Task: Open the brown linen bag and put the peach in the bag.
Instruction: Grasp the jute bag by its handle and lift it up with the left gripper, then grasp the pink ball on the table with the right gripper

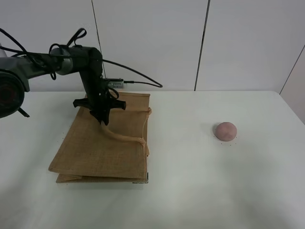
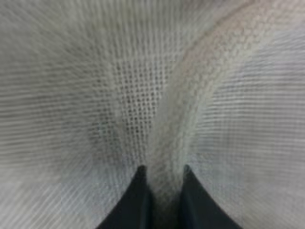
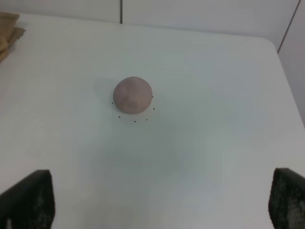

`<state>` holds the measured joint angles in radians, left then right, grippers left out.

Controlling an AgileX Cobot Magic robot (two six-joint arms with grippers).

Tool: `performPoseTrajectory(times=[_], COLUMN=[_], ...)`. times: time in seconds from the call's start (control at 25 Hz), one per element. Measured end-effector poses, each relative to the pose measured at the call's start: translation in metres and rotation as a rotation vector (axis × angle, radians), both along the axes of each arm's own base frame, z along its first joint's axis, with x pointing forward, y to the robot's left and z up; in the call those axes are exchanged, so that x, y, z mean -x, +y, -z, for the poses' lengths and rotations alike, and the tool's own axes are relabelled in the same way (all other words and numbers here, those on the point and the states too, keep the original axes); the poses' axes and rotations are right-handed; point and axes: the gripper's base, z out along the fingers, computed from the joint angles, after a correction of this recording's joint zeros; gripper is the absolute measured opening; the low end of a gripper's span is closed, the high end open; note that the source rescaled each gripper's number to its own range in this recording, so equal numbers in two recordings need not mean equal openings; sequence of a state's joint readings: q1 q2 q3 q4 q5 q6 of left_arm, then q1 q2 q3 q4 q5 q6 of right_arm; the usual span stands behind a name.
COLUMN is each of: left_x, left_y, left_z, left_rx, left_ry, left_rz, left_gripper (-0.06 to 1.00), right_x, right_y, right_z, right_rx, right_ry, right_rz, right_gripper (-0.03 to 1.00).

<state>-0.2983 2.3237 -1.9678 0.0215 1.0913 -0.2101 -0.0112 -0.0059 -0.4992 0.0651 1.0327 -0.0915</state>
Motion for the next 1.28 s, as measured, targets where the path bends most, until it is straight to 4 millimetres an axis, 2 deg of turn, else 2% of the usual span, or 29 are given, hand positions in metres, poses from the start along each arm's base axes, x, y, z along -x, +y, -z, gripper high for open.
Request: performPoseTrajectory(times=[0.24,0.44,0.6,0.72,0.8,1.0,1.12,1.28], left_x=[0.006,0.032,0.055,0.068,0.073,0.074,0.074,0.075], left_y=[0.002,0.009,0.016,0.02,0.022,0.022,0.022,0.022], left_z=[-0.093,-0.165,-0.211,-0.232,-0.238,-0.24,-0.24,-0.242], left_rx=[0.048,0.096,0.121,0.132,0.136,0.136,0.136,0.136], left_ry=[-0.168,-0.322,-0.424,-0.472,-0.489,-0.492,-0.493,-0.499], left_rz=[0.035,0.05,0.06,0.065,0.066,0.068,0.07,0.075], left_gripper=[0.0,0.0,0.0,0.0,0.0,0.0,0.0,0.0], right_x=[0.0,0.0,0.0,0.0,0.0,-0.005,-0.02,-0.062], right_y=[0.0,0.0,0.0,0.0,0.0,0.0,0.0,0.0], right_z=[0.0,0.0,0.0,0.0,0.0,0.0,-0.007,-0.022], right_rx=[0.0,0.0,0.0,0.0,0.0,0.0,-0.005,-0.012], right_ry=[0.0,0.0,0.0,0.0,0.0,0.028,0.115,0.302], right_rz=[0.0,0.0,0.0,0.0,0.0,0.0,-0.002,-0.004], right_gripper=[1.0,1.0,1.0,1.0,1.0,1.0,1.0,1.0])
